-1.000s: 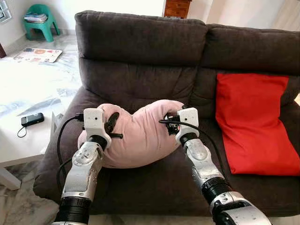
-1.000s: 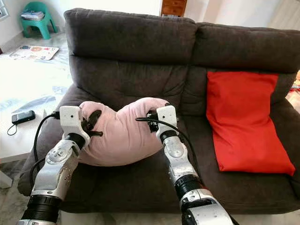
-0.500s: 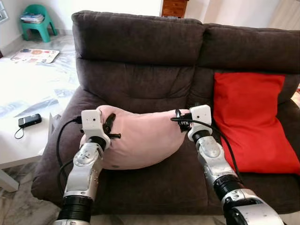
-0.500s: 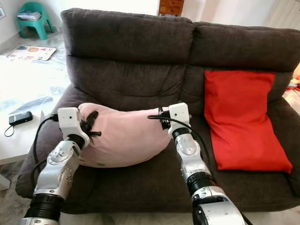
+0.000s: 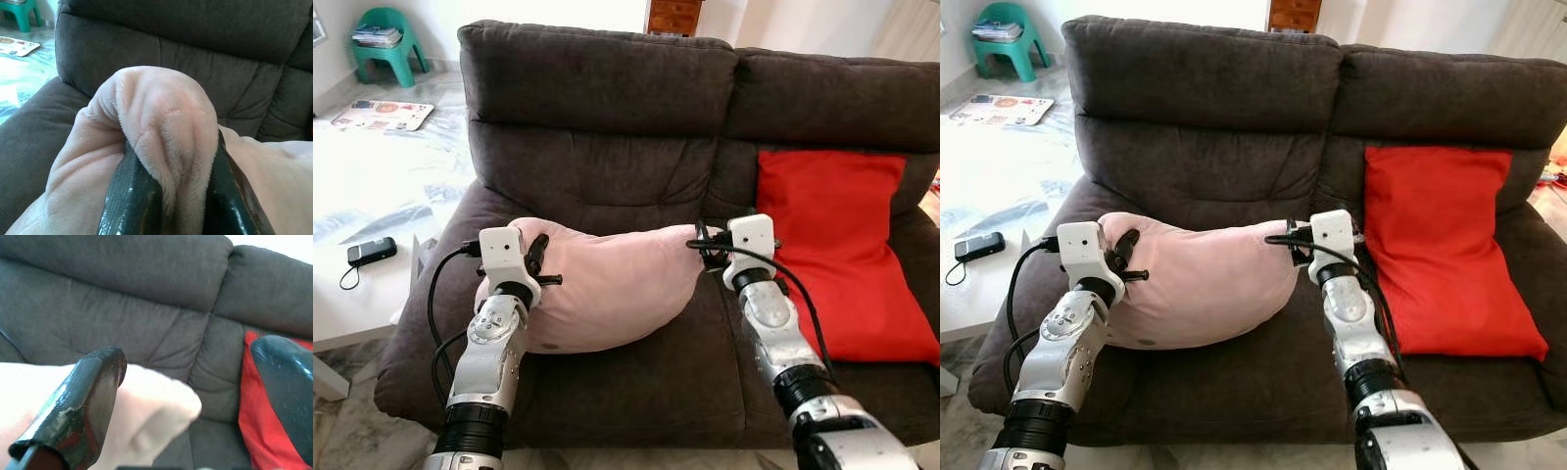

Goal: Move the pillow to the sofa from floor

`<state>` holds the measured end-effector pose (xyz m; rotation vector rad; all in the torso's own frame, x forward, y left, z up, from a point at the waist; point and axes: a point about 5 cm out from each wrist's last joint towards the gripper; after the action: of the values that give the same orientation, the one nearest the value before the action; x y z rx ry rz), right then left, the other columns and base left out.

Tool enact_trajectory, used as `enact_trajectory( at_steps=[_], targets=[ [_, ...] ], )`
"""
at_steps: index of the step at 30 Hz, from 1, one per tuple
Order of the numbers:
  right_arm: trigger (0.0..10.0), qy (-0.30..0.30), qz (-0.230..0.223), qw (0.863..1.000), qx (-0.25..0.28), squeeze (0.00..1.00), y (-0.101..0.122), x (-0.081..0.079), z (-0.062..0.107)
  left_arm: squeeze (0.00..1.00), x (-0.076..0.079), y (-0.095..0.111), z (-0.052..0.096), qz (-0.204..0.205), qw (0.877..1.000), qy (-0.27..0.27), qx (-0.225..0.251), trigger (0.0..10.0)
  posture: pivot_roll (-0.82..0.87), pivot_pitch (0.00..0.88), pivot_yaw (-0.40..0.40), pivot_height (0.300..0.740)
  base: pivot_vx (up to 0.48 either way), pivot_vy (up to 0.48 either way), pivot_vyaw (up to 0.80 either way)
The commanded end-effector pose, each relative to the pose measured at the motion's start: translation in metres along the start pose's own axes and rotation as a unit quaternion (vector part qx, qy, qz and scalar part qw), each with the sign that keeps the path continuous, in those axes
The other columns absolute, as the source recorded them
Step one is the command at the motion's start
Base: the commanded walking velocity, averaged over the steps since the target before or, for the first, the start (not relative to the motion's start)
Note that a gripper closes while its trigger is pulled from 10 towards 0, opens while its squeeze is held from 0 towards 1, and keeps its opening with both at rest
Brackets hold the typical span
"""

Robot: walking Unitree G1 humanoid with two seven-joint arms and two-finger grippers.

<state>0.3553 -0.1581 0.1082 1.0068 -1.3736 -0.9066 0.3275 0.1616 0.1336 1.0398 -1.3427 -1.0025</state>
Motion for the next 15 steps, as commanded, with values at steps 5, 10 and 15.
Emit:
enact_trajectory(
  at_steps=[5, 10, 15],
  targets=[
    [10.0, -0.039, 0.049, 0.994, -0.091, 0.00, -0.027, 0.019, 0.010, 0.00, -0.010, 0.001, 0.000, -0.006, 0.999, 0.043, 0.015, 10.0, 0.02, 0.028, -0.110, 0.740, 0.000, 0.000, 0.00],
    [10.0, 0.029, 0.128, 0.966, -0.221, 0.00, -0.068, 0.026, 0.028, 0.00, -0.015, 0.003, -0.002, 0.002, 0.997, 0.067, 0.027, 10.0, 0.01, 0.023, -0.113, 0.740, 0.000, 0.000, 0.00],
    [10.0, 0.118, 0.122, 0.955, -0.243, 0.00, -0.073, 0.005, 0.033, 0.00, -0.016, 0.001, -0.001, 0.002, 0.997, 0.068, 0.025, 10.0, 0.01, 0.022, -0.116, 0.740, 0.000, 0.000, 0.00]
  ],
)
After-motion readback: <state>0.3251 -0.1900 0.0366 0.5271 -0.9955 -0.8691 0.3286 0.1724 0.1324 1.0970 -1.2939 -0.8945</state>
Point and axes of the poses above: a point about 5 cm out from each wrist's last joint towards the gripper, its own z axis pointing back from the gripper into the wrist, its own y axis along the axis of the wrist's last joint, x = y × z, and after that the axes turned 8 degrees about z, right-handed
